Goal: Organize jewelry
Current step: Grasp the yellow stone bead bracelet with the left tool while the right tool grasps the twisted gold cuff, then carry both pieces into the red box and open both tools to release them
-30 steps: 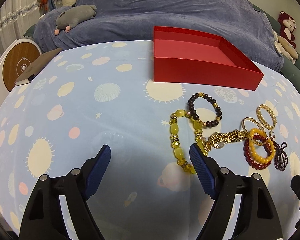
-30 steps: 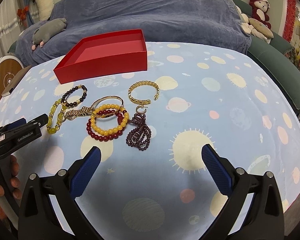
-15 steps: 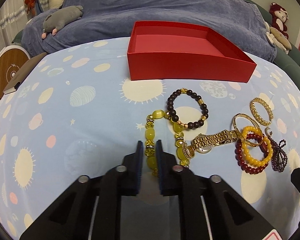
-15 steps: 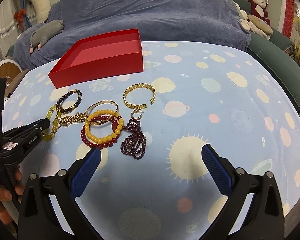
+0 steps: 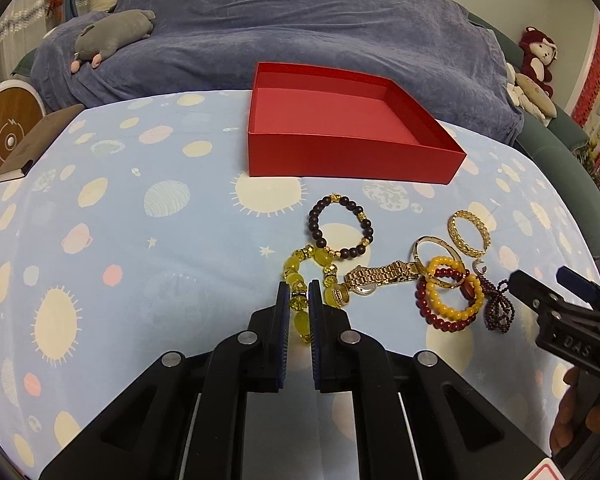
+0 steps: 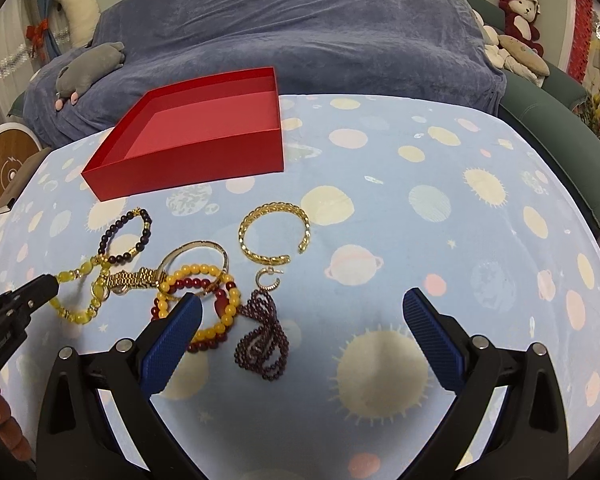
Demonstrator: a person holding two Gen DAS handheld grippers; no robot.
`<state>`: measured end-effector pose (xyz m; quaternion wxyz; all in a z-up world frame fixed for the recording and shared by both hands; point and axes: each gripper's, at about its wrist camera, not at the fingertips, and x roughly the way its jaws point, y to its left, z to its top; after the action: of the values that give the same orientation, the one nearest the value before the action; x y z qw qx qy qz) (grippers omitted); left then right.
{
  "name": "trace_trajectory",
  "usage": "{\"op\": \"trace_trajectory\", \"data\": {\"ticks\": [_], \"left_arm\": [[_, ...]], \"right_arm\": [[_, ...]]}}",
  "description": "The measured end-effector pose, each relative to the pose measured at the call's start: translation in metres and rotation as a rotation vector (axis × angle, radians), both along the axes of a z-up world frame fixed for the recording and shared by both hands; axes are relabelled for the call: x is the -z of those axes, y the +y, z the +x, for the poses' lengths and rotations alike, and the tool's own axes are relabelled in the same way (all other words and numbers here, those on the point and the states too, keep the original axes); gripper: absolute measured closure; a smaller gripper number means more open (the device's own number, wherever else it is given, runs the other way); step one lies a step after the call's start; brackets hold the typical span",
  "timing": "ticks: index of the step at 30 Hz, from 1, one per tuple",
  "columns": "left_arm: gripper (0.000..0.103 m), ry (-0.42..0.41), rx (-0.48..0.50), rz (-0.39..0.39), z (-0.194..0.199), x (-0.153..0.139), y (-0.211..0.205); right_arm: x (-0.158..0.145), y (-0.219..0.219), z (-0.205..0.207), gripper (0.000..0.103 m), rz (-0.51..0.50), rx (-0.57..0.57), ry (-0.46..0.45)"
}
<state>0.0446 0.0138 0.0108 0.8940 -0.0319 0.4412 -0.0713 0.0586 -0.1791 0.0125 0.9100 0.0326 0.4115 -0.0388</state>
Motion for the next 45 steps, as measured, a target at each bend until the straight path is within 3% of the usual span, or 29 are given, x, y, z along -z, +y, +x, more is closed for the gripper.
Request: {"op": "trace_trajectory", "data": {"ticks": [11, 16, 20, 22, 37, 45], "left_arm": [[0.096, 0.039, -0.006, 0.002, 0.008, 0.013, 0.01], [0.096, 0.057, -0.003, -0.009, 0.01, 0.018, 0.016], [0.096, 0.049, -0.005, -0.023, 0.007, 0.014, 0.023], [0.096, 0.035, -0.004, -0.025, 0.005, 0.01, 0.027], [0.096, -0.012, -0.008, -0.016, -0.009, -0.01, 0.039], [0.096, -0.101, 0.028, -0.046, 0.006, -0.064, 0.028]], "right_arm": [[0.017, 0.013, 0.065, 0.014, 0.016, -0.015, 0.062], [0.035, 0.016, 0.077, 0.03, 0.014, -0.017, 0.11], [0.04, 0.015, 0.077, 0.037, 0.021, -0.012, 0.117], [0.038, 0.015, 0.074, 0.049, 0.02, -0.022, 0.114], [0.019, 0.001, 0.041, 0.049, 0.064, -0.035, 0.065], [-0.024, 0.014, 0.038, 0.049, 0.078, -0.082, -0.001]]}}
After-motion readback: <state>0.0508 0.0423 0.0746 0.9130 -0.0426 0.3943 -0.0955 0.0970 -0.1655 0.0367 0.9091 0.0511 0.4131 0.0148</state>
